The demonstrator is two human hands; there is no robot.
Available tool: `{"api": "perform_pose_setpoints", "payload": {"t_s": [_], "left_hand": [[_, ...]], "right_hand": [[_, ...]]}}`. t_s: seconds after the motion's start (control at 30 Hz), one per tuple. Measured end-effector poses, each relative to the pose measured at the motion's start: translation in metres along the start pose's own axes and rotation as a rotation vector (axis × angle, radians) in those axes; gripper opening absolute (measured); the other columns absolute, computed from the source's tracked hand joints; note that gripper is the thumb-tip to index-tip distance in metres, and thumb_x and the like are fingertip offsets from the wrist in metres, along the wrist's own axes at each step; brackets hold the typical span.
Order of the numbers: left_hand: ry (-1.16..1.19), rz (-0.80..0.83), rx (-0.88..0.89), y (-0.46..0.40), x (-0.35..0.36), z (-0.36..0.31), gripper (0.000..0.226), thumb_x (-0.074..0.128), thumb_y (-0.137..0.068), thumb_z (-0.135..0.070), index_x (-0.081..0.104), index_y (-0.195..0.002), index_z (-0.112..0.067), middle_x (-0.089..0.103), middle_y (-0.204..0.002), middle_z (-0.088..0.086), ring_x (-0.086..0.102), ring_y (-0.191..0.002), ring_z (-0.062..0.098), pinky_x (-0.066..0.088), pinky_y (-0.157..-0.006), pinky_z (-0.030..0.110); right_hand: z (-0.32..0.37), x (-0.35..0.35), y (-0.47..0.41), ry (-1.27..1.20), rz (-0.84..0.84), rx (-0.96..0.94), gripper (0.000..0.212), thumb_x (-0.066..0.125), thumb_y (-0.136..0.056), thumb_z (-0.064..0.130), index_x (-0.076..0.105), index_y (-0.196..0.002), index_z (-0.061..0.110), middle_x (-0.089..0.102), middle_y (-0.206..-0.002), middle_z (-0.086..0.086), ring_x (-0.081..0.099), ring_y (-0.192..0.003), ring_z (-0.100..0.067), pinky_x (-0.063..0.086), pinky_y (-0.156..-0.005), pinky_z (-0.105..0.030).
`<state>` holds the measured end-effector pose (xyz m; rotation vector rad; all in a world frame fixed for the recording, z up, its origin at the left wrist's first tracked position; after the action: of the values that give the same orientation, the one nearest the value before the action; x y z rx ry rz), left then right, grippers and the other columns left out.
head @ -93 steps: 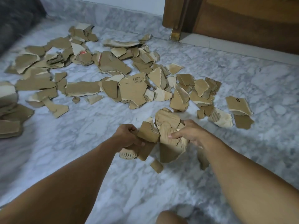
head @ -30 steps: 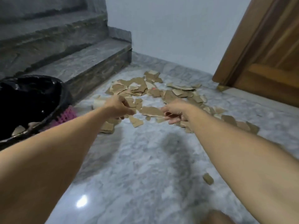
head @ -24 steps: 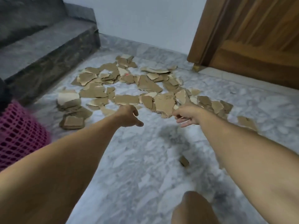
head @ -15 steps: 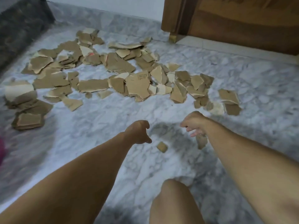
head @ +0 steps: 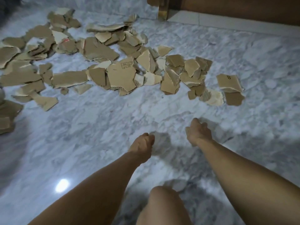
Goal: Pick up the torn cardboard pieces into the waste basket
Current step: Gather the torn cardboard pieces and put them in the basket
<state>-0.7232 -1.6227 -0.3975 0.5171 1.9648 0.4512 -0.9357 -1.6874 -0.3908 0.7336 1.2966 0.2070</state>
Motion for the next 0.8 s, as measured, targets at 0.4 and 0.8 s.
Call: {"api": "perform_pose_setpoints", "payload": {"t_s": [0.4, 0.8], "left_hand": [[0.043, -0.145, -0.220, 0.018, -0.146, 0.105, 0.023, 0.051, -0.086, 0.000, 0.061, -0.103, -0.011, 0.061, -0.107, 0.009, 0.060, -0.094, 0.026, 0.047, -0.069, 0.027], [-0.020, -0.392, -0.355, 0.089, -0.290, 0.303, 0.032, 0.048, -0.089, -0.004, 0.057, -0.119, -0.006, 0.059, -0.121, 0.014, 0.058, -0.110, 0.029, 0.045, -0.071, 0.028]], "right_hand": [[0.146, -0.036, 0.044, -0.149, 0.007, -0.333, 0.030, 0.058, -0.094, 0.027, 0.047, -0.069, 0.016, 0.052, -0.088, -0.011, 0.057, -0.091, -0.034, 0.037, -0.071, -0.029], [0.369, -0.046, 0.120, -0.080, -0.046, -0.509, 0.036, 0.063, -0.093, 0.018, 0.060, -0.127, 0.010, 0.063, -0.123, -0.015, 0.061, -0.108, -0.035, 0.053, -0.087, -0.035]]}}
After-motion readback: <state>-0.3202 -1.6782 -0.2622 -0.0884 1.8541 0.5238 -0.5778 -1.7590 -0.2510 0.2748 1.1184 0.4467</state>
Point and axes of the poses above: each hand's wrist, its own y-axis away from the middle knuckle, its own x-axis out of the palm, z = x × y, the point moved 5 cm from there along -y, towards the middle knuckle
